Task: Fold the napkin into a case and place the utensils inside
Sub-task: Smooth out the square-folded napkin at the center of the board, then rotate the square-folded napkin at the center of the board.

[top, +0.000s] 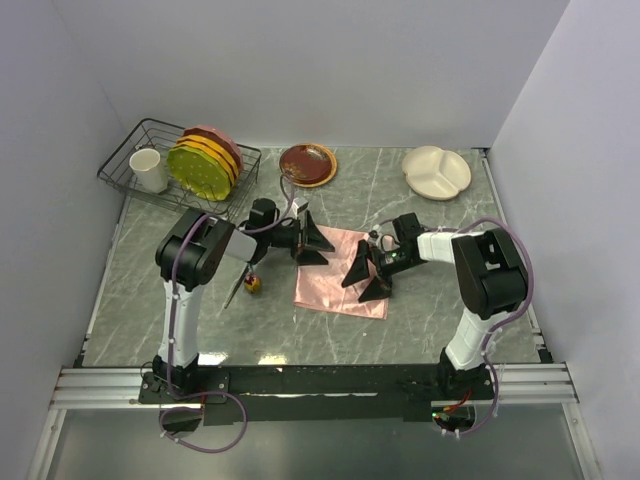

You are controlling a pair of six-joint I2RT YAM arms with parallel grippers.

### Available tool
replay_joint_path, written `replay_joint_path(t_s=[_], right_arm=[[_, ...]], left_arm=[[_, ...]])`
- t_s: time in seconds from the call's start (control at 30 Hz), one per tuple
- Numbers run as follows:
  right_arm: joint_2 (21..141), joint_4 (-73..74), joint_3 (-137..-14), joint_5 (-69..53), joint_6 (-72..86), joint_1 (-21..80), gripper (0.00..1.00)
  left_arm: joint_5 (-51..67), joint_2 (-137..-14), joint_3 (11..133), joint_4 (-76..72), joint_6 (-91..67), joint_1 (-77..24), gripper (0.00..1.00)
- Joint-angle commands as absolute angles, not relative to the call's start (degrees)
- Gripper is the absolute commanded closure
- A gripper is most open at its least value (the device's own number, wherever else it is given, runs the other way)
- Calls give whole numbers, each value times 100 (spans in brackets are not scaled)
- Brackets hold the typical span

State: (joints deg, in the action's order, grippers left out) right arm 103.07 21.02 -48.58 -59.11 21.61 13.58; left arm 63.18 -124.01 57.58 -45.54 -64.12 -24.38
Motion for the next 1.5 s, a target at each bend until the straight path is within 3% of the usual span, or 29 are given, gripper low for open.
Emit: replay_joint_path(t_s=[0.0, 0.13, 0.37, 0.47, 0.5, 0.57, 0.6, 0.7, 0.73, 1.0, 1.47], right_arm=[[9775, 2337, -5096, -5159, 1741, 1345, 2], [9378, 3153, -6255, -4889, 1057, 1283, 2], [9939, 3120, -7688, -3596, 299, 1143, 2], [10335, 2980, -7989, -3411, 325, 1081, 2], [10501, 2945, -8033, -3401, 334, 1046, 2], [10643, 2848, -8103, -3419, 360, 1028, 2], [10757, 2830, -8112, -3402, 352, 1020, 2], [10907, 2663, -8033, -3410, 404, 993, 1], [10925, 2593, -7972, -3401, 422, 993, 1], [11101, 2549, -7700, -3402, 203, 993, 0], [10338, 2839, -6909, -3540, -150, 985, 0]], left_arm=[[6267, -11491, 6423, -2385, -4970, -2391, 1], [5477, -10479, 7188, 789, -1532, -2364, 1], [4282, -8711, 6338, 3010, 2229, -2697, 1], [3833, -8377, 6013, 3470, 3206, -3180, 12], [3684, -8350, 5846, 3541, 3539, -3330, 21], [3508, -8402, 5740, 3621, 3647, -3769, 33], [3463, -8446, 5644, 3595, 3552, -3866, 46], [3401, -8604, 5433, 3411, 3297, -4200, 63], [3340, -8622, 5371, 3341, 3226, -4375, 65], [2690, -9325, 5063, 2883, 2900, -4808, 67], [2839, -9448, 5098, 2777, 3155, -3780, 67]])
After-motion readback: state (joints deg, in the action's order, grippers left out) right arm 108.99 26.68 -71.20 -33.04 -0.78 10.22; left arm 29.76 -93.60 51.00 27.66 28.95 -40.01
